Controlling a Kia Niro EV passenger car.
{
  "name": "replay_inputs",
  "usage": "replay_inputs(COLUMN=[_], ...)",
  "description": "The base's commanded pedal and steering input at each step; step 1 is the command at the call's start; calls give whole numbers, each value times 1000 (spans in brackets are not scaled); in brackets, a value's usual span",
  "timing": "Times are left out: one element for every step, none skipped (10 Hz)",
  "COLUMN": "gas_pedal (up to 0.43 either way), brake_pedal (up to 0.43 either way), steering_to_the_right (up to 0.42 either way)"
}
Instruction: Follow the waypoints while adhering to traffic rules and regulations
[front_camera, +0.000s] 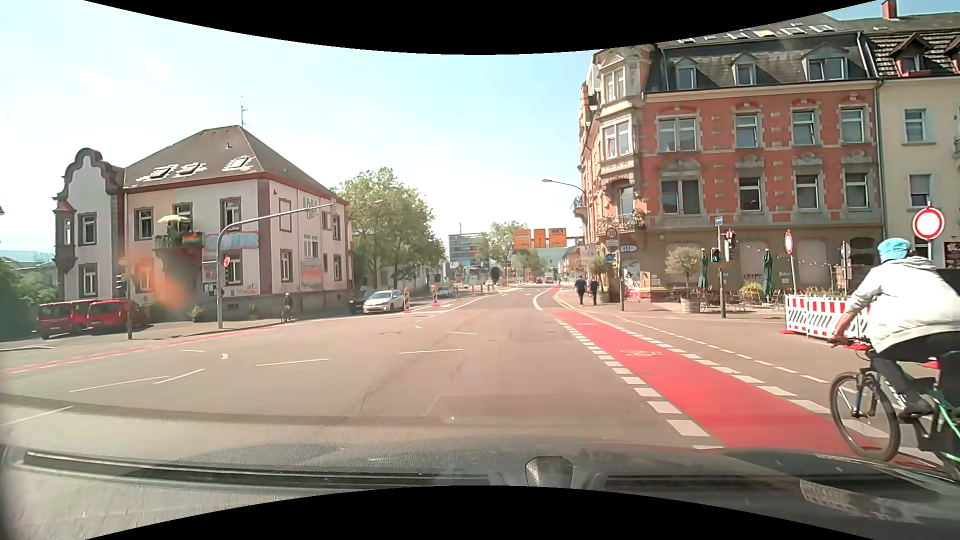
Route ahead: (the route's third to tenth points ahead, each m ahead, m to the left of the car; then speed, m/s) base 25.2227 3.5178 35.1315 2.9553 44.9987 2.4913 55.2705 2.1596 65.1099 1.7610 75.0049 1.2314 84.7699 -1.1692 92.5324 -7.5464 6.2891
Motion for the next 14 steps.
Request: replay_inputs(gas_pedal=[319, 287, 228, 197, 157, 138, 138, 118, 118, 118, 118, 118, 118, 118], brake_pedal=[0, 0, 0, 0, 0, 0, 0, 0, 0, 0, 0, 0, 0, 0], steering_to_the_right=[4, 4, 4, 4, 3, 3, 4, 4, 4, 4, 4, 3, 3, 3])
